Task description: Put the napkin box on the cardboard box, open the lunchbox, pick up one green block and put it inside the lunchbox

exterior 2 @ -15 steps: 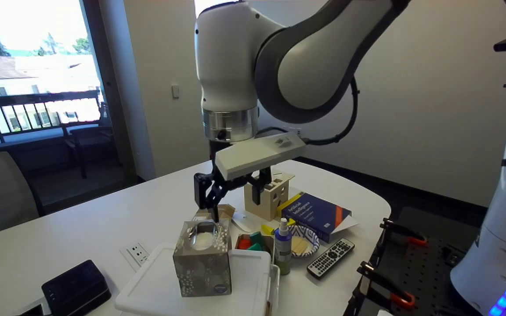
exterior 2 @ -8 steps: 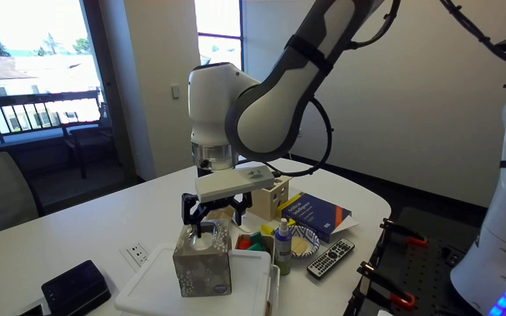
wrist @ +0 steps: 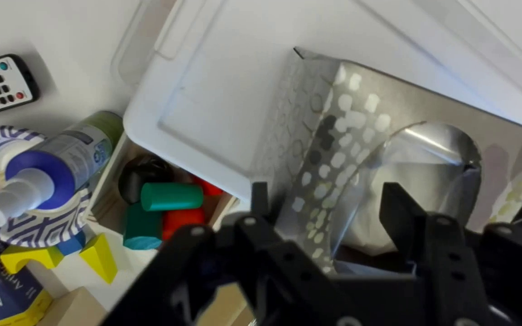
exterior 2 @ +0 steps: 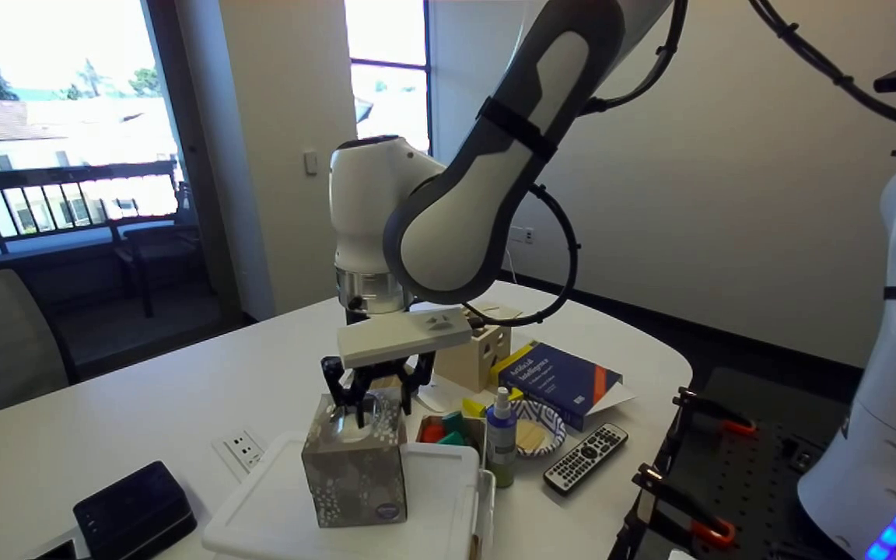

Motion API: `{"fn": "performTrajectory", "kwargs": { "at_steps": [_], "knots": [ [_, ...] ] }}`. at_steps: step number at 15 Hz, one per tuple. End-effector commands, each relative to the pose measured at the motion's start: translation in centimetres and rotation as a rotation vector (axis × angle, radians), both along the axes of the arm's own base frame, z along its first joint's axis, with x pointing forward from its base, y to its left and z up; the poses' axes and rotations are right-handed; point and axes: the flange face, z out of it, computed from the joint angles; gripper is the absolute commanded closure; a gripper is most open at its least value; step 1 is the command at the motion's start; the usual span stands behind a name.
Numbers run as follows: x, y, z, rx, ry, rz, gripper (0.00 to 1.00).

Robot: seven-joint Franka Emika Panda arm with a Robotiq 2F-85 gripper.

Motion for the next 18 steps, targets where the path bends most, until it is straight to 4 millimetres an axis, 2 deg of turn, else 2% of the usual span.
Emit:
{"fn": "performTrajectory", "kwargs": {
  "at_steps": [1, 5, 6, 7, 8, 10, 13, 15, 18],
  "knots": [
    [0.2, 0.0, -0.2, 0.006, 0.003, -0.035, 0.66],
    [0.2, -0.2, 0.0, 0.019, 0.004, -0.046, 0.95],
    [0.3, -0.1, 0.4, 0.029, -0.001, -0.049, 0.97],
    [0.4, -0.1, 1.2, 0.042, -0.008, -0.054, 0.94],
    [0.6, -0.1, 1.8, 0.053, -0.015, -0.06, 0.98],
    [1.5, 0.0, 3.6, 0.071, -0.036, -0.077, 1.0],
    [3.5, -0.2, 7.0, 0.08, -0.087, -0.104, 0.99],
    [5.5, -1.2, 8.9, 0.071, -0.118, -0.135, 0.99],
    [8.7, -4.1, 10.4, 0.024, -0.155, -0.193, 0.99]
  ]
}}
